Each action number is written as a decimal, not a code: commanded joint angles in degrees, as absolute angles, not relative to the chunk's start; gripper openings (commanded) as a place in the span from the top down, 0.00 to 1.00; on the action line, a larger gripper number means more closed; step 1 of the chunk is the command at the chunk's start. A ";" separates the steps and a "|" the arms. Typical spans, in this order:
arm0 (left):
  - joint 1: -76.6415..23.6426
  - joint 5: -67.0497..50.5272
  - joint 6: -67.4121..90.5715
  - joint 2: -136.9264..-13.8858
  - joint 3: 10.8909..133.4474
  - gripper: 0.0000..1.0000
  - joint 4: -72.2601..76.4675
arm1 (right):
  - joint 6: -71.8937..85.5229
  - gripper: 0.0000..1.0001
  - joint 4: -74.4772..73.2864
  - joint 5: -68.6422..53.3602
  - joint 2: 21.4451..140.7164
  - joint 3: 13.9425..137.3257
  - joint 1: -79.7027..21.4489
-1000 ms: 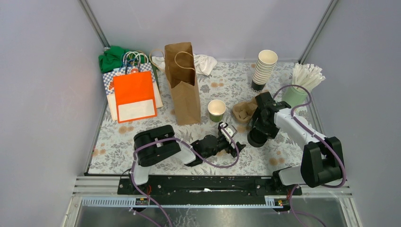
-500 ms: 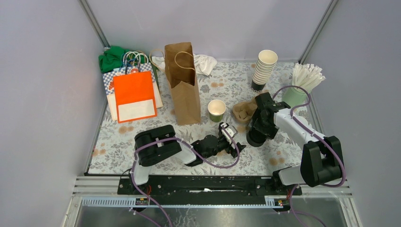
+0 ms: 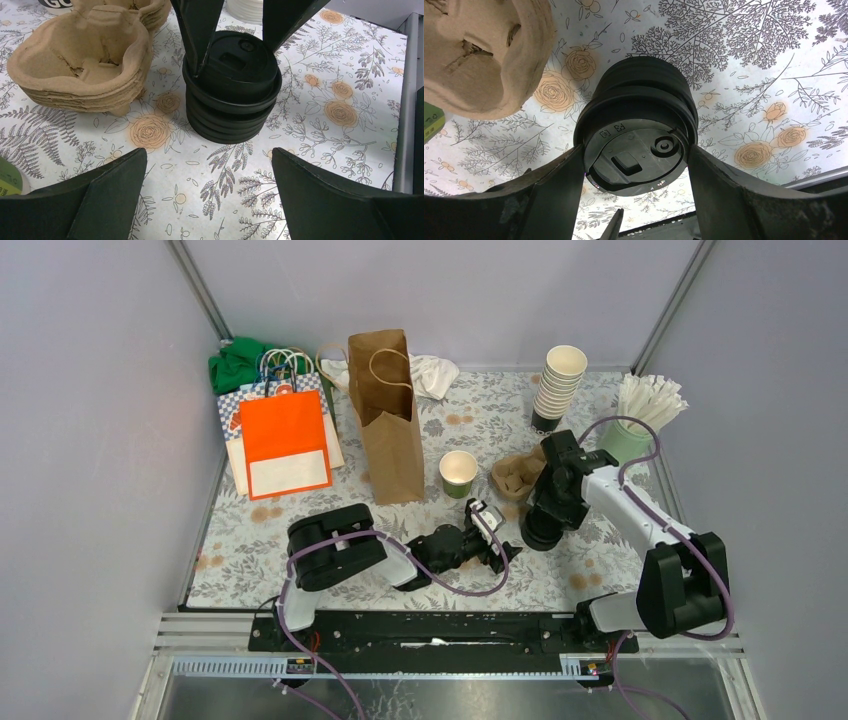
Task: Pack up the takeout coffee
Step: Close the cup lid on the coffee cup.
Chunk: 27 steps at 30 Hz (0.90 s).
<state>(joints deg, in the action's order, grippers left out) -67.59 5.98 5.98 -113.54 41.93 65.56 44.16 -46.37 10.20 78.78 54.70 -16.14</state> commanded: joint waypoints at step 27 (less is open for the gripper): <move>-67.68 18.12 10.91 -83.45 21.95 0.01 54.92 | 29.97 0.29 -44.59 1.96 73.21 64.96 -16.43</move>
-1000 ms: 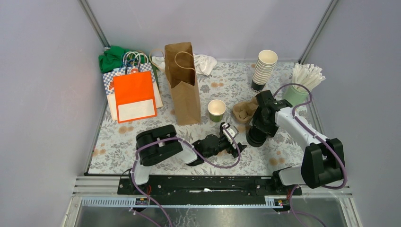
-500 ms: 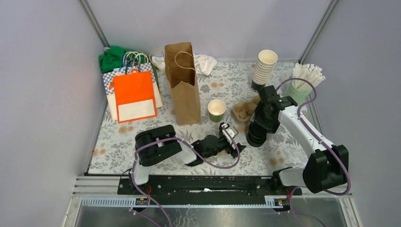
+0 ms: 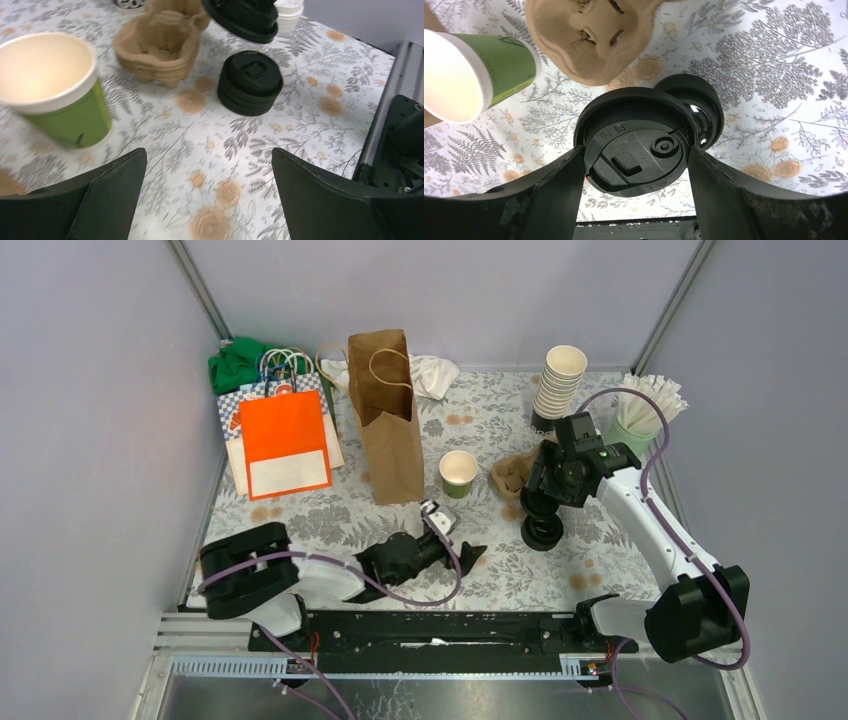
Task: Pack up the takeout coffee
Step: Close the cup lid on the coffee cup.
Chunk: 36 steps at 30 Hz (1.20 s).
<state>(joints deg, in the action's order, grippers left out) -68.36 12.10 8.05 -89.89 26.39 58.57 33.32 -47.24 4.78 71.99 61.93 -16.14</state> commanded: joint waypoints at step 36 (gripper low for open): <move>-47.11 9.23 16.26 -89.03 21.45 0.01 68.82 | 11.62 0.41 -51.94 3.67 106.78 102.69 -33.77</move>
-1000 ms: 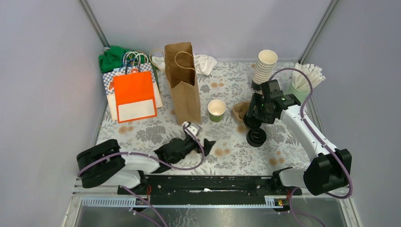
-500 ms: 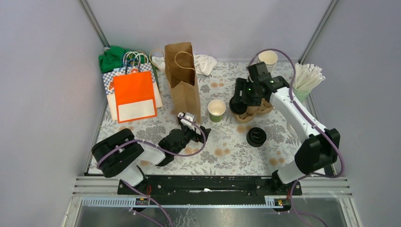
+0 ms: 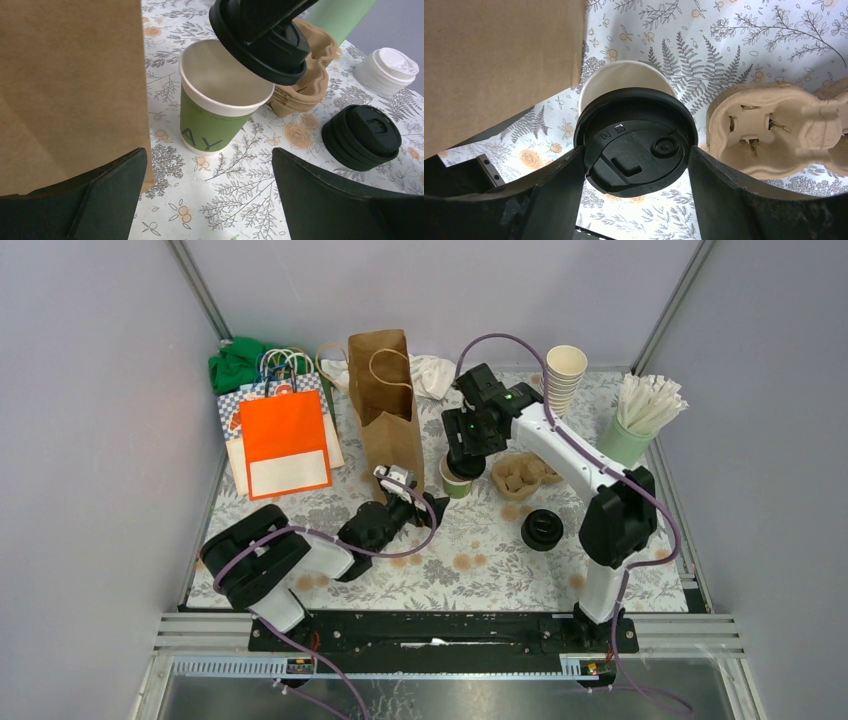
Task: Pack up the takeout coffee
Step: Close the cup lid on the coffee cup.
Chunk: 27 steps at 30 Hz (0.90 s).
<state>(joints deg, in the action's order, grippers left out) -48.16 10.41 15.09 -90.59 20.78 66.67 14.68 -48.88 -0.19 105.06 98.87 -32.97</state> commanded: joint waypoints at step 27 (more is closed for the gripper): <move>-43.07 9.93 17.84 -81.56 17.06 0.01 64.38 | 7.66 0.41 -60.56 9.26 118.38 115.91 -39.09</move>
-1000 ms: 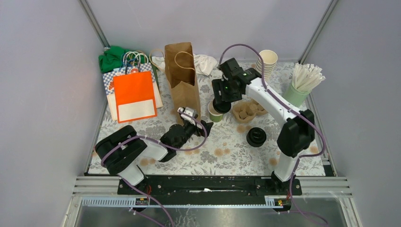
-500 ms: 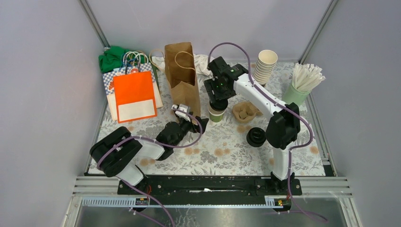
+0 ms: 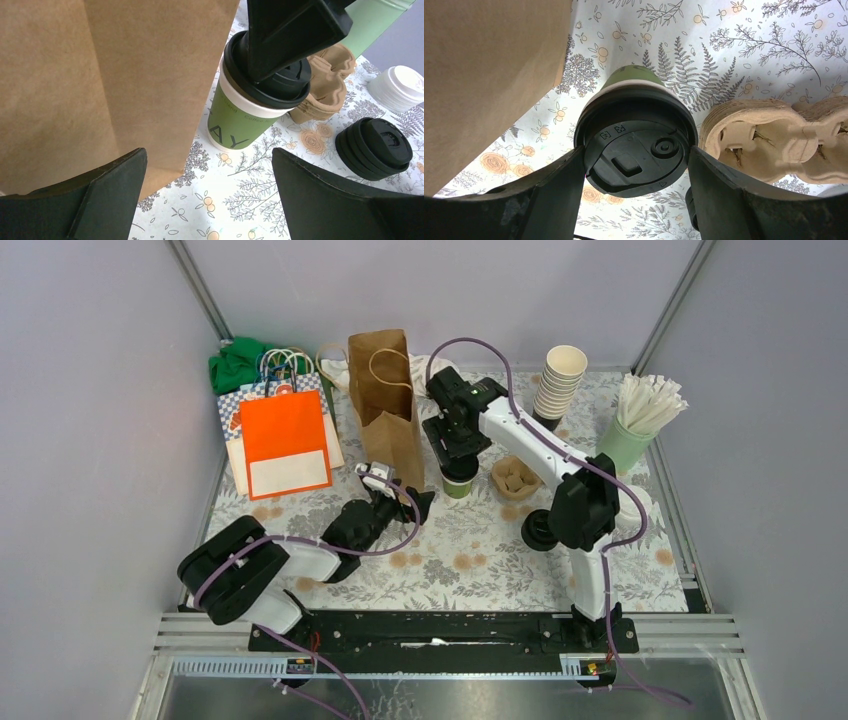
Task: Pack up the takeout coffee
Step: Close the cup lid on the coffee cup.
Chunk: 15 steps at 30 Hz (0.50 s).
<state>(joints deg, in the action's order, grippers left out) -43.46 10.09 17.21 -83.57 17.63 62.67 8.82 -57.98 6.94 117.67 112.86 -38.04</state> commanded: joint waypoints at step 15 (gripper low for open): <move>-42.81 9.23 17.84 -81.34 17.15 0.01 63.74 | 6.79 0.40 -59.89 8.34 120.43 114.93 -39.55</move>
